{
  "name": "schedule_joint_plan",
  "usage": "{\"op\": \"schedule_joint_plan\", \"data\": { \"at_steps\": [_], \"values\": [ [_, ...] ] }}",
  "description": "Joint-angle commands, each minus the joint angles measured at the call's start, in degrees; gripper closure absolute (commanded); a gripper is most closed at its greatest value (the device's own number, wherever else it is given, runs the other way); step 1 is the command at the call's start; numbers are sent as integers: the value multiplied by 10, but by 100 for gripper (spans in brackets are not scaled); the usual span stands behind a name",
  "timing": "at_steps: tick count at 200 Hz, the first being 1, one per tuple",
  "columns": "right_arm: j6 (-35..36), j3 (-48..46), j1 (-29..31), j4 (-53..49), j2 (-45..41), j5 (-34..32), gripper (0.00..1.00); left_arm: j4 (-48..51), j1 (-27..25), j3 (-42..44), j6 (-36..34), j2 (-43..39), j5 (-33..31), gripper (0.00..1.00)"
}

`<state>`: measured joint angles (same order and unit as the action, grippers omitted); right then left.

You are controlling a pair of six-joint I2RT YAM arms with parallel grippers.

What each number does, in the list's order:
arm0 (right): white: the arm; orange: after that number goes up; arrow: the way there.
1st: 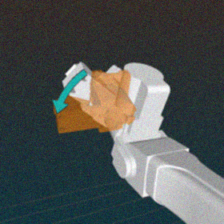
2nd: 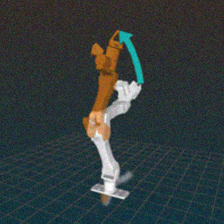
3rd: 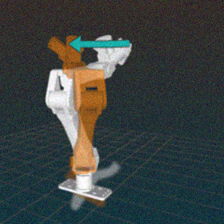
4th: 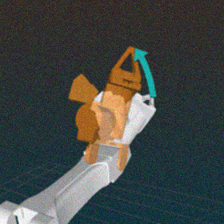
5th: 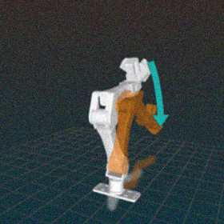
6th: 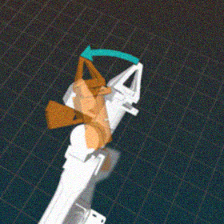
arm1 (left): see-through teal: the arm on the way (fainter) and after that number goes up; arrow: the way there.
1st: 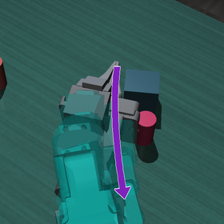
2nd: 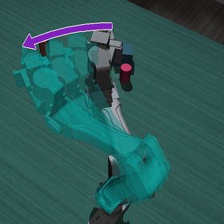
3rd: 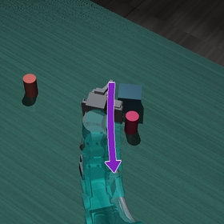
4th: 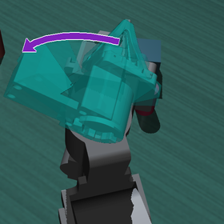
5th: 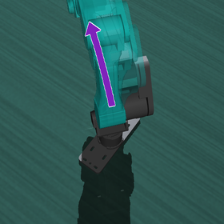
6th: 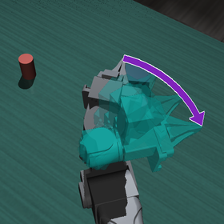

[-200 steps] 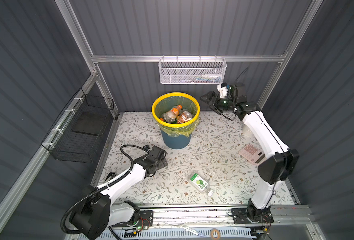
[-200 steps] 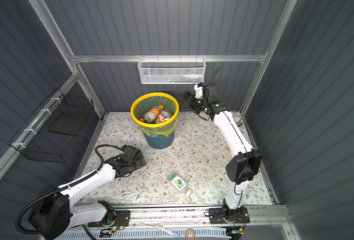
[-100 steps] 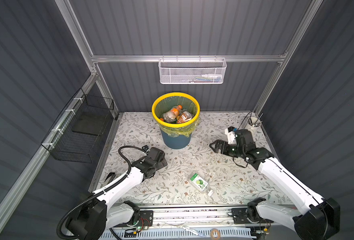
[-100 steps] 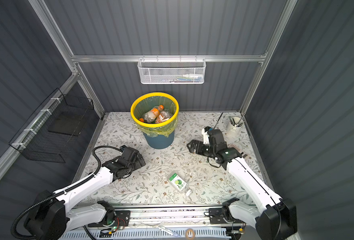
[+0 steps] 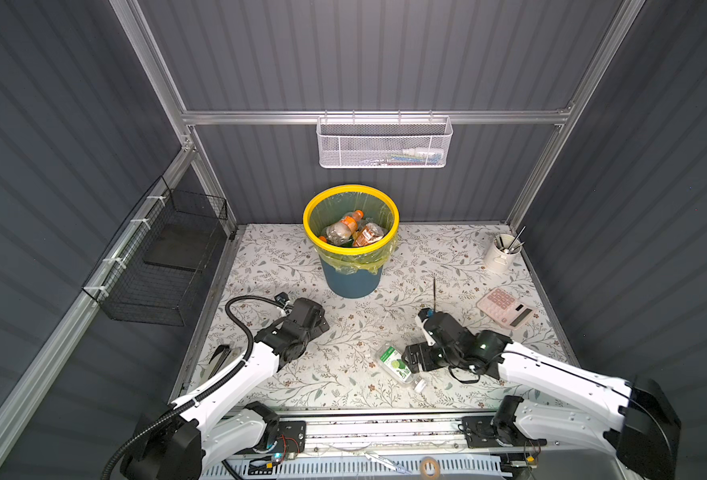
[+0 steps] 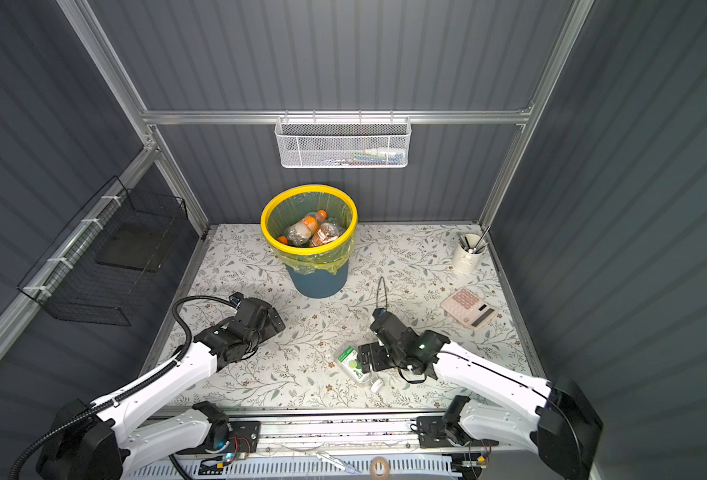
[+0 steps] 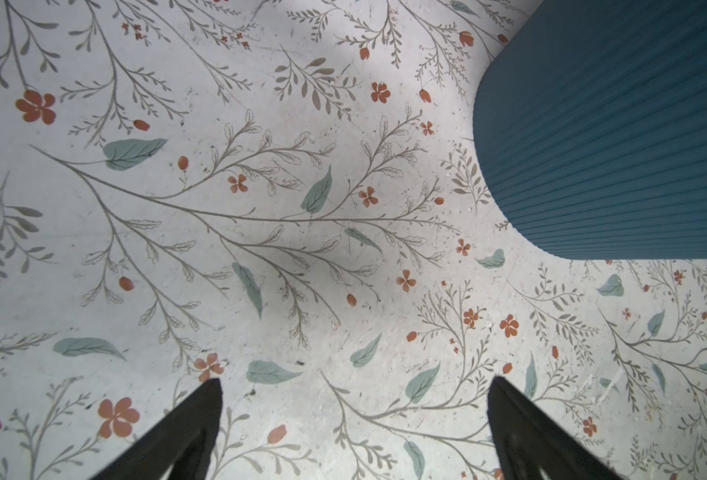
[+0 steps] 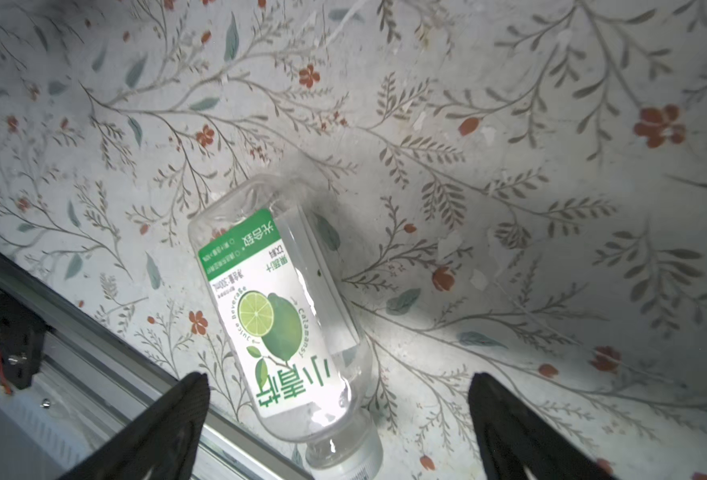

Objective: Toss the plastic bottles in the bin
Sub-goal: 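Move the right gripper to the green-labelled lime bottle and grasp it, then lift the lime bottle with the right gripper over the bin and open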

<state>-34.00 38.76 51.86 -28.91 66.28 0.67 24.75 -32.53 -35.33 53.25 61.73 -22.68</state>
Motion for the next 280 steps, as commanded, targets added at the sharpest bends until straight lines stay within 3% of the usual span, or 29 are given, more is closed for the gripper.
{"op": "schedule_joint_plan", "data": {
  "at_steps": [1,84,128,160,192,232,280],
  "values": [
    [17,40,37,-12,57,-25,1,22,1,13,11,-17,-9,0],
    [92,140,68,-81,231,-23,5,44,1,21,11,-42,-18,0],
    [95,154,63,-91,254,-40,31,51,1,19,10,-43,-24,1],
    [90,146,31,-77,226,-25,39,52,1,19,11,-39,-25,0],
    [85,126,-52,-45,159,17,40,49,1,18,11,-38,-26,1],
    [74,130,-216,12,69,117,40,36,1,14,6,-25,-26,1],
    [66,222,-396,14,109,261,42,26,1,-2,-13,8,-17,1]
  ]
}}
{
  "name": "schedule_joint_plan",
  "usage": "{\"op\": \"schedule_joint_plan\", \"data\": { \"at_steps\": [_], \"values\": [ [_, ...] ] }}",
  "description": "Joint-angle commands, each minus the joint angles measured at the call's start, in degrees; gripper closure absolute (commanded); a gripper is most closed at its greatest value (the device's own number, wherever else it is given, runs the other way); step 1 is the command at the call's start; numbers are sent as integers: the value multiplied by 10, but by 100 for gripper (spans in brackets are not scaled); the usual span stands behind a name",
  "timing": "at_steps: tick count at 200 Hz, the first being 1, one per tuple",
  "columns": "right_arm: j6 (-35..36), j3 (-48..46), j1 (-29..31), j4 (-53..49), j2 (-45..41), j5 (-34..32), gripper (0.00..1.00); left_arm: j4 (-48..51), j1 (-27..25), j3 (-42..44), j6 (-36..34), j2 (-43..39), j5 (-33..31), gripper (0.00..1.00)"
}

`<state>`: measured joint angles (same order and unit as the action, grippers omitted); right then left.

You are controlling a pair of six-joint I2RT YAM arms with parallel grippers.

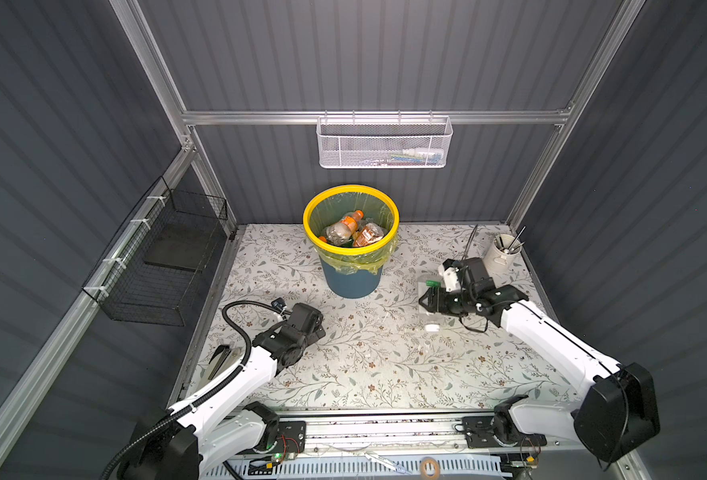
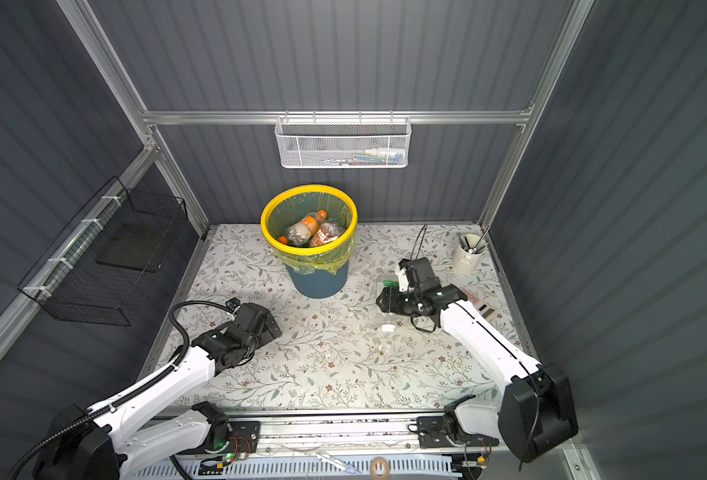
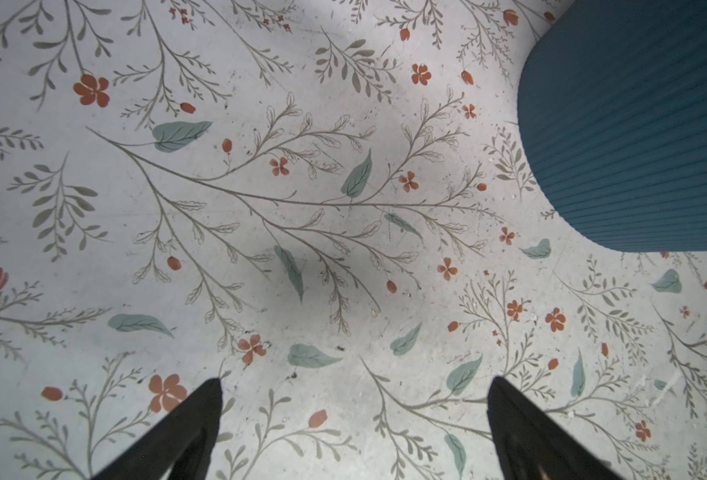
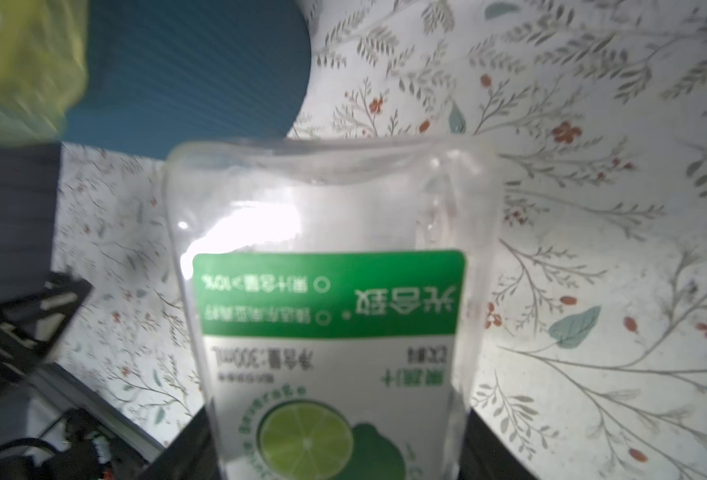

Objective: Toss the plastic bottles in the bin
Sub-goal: 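Lift the lime bottle with the right gripper over the bin and open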

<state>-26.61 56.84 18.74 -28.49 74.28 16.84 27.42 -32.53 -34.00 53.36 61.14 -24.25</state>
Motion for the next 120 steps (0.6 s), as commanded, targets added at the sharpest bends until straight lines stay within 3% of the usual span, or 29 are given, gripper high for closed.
{"op": "schedule_joint_plan", "data": {
  "at_steps": [1,21,60,101,120],
  "values": [
    [-8,43,-69,9,31,101,41,-1,1,-15,-15,14,-1,0],
    [4,82,-107,-20,69,114,43,-7,1,-18,-19,25,4,0],
    [-28,224,-97,-17,127,145,43,-25,1,-21,-29,44,14,1],
    [-126,543,-41,46,257,193,41,-32,1,-30,-37,78,34,1],
    [-115,774,-4,-49,373,193,35,-33,1,-36,-40,91,45,1]
  ]
}}
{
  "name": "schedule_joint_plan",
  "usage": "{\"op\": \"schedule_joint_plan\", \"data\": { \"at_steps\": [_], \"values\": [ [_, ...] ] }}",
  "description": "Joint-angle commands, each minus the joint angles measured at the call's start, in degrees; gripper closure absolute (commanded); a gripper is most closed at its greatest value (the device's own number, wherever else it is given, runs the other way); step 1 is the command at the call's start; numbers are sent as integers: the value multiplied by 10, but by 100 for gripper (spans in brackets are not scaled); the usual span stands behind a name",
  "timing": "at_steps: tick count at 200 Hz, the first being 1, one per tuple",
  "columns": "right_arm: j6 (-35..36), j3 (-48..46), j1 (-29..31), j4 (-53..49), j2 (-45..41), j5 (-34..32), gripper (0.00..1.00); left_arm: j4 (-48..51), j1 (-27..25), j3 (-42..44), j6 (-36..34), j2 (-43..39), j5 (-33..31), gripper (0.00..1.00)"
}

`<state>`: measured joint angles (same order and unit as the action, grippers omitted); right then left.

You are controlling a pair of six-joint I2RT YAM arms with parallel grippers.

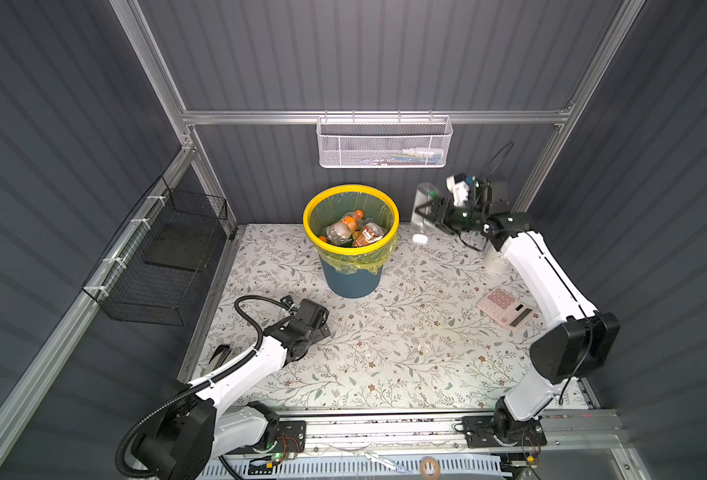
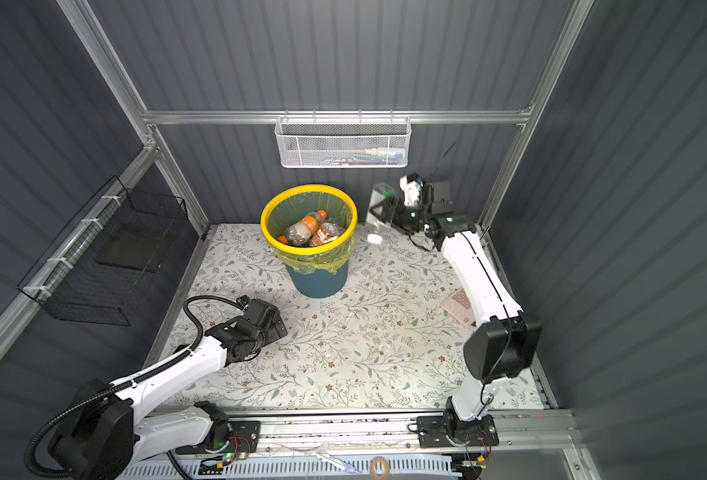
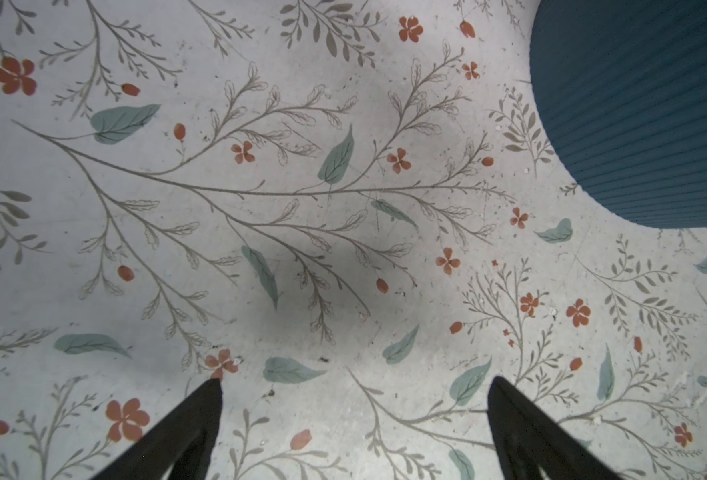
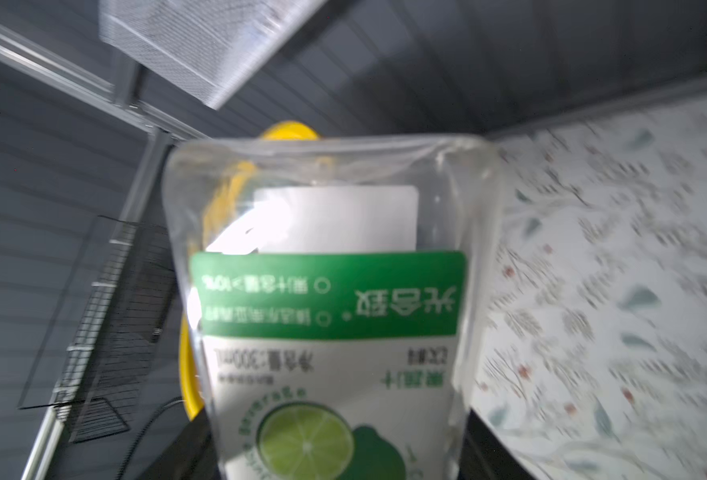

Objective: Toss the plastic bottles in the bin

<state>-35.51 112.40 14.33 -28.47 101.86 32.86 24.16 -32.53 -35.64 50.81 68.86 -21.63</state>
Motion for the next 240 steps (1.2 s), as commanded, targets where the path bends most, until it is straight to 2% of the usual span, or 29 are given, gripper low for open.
{"op": "schedule_joint_plan", "data": {
  "at_steps": [1,7,16,25,30,48,83,107,134,150,181,196,214,240],
  "values": [
    [-25,231,42,-56,103,33,35,-1,1,-20,-15,14,19,0],
    [-23,308,50,-95,154,35,31,-4,1,-18,-14,18,20,1],
    [-20,406,60,-146,214,34,20,-9,2,-17,-14,23,25,1],
    [-20,462,65,-173,255,34,8,-11,1,-17,-15,30,30,0],
    [-22,468,66,-178,265,32,1,-10,1,-19,-15,34,34,1],
    [-15,413,62,-165,240,3,1,-5,2,-24,-20,44,46,1],
    [-12,187,26,-65,92,-39,1,-1,2,-23,-24,41,44,1],
    [16,56,2,-34,-6,-74,1,-8,1,-20,-22,39,43,1],
    [49,-172,-31,57,-131,-114,1,-11,1,-17,-25,38,30,1],
    [91,-304,-53,111,-197,-173,1,-12,1,-20,-37,34,14,1],
    [224,-533,-78,199,-304,-287,1,-11,1,-33,-67,16,-49,0],
    [274,-632,-79,269,-344,-354,1,-23,2,-35,-91,9,-80,0],
    [322,-740,-83,389,-373,-399,1,-39,2,-41,-126,10,-118,1],
    [360,-875,-105,590,-386,-394,1,-62,1,-55,-173,22,-189,1]
  ]
}}
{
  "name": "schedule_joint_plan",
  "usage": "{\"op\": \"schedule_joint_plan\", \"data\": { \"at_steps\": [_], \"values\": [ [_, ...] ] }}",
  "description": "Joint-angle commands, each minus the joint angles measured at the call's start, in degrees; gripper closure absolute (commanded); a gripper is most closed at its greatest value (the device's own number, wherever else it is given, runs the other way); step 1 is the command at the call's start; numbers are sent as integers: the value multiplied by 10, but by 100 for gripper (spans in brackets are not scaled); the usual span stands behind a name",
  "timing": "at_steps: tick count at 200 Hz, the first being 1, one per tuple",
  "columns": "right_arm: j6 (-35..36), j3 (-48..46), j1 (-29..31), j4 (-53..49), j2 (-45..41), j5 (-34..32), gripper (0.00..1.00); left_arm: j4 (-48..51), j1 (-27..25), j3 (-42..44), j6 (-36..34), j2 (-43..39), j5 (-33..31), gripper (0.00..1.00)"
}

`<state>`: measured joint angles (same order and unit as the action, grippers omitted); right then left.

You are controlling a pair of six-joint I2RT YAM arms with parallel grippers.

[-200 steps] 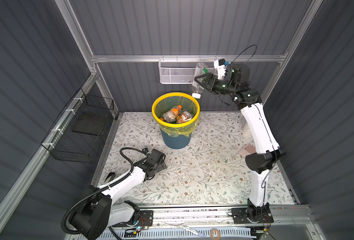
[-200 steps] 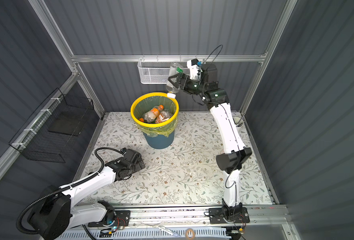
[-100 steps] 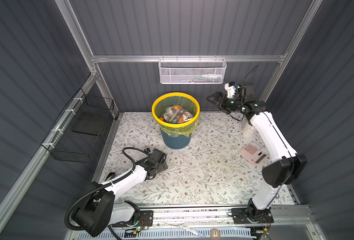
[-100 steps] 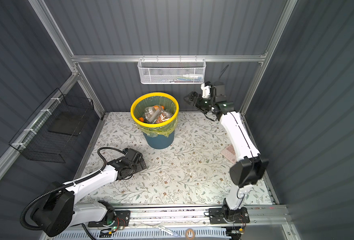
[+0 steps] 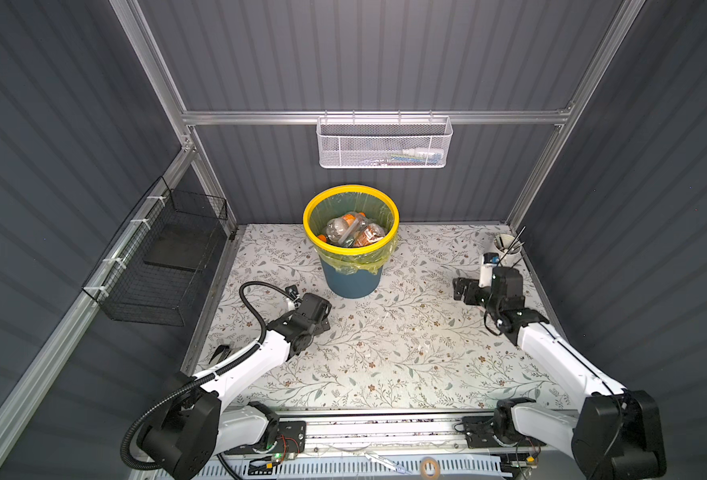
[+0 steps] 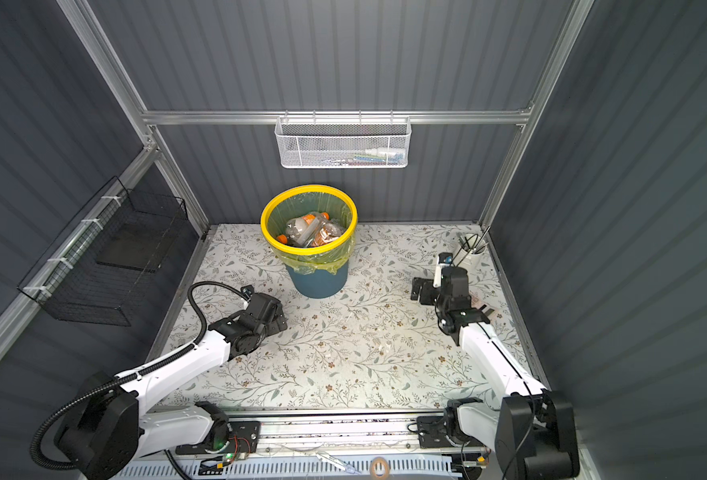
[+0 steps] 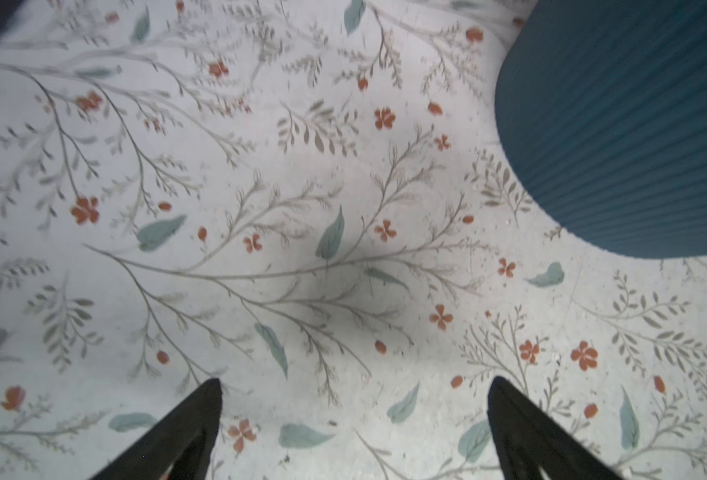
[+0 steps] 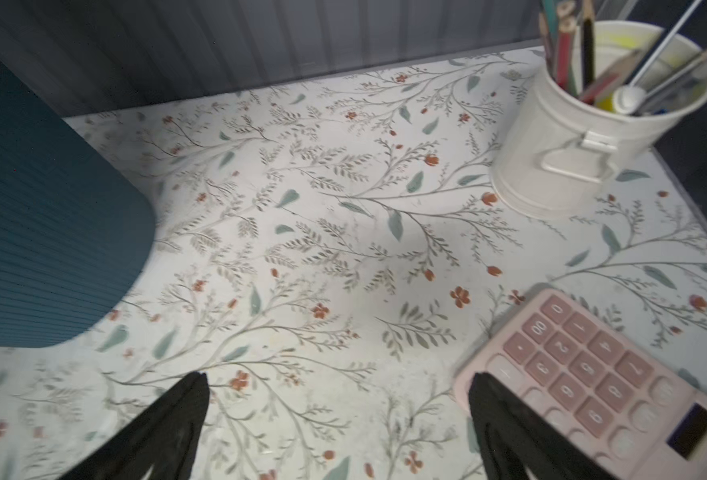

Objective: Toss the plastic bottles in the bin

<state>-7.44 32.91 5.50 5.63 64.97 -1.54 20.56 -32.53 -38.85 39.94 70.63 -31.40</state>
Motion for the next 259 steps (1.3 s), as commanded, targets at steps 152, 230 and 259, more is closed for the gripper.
{"op": "schedule_joint_plan", "data": {
  "at_steps": [152,230,259],
  "values": [
    [44,-140,-95,501,188,36,1,-544,165,126,-405,84,-47,1],
    [43,-141,-96,503,188,37,1,-705,281,145,-388,201,146,1],
    [44,-141,-96,503,187,38,1,-770,303,134,-393,281,212,1]
  ]
}}
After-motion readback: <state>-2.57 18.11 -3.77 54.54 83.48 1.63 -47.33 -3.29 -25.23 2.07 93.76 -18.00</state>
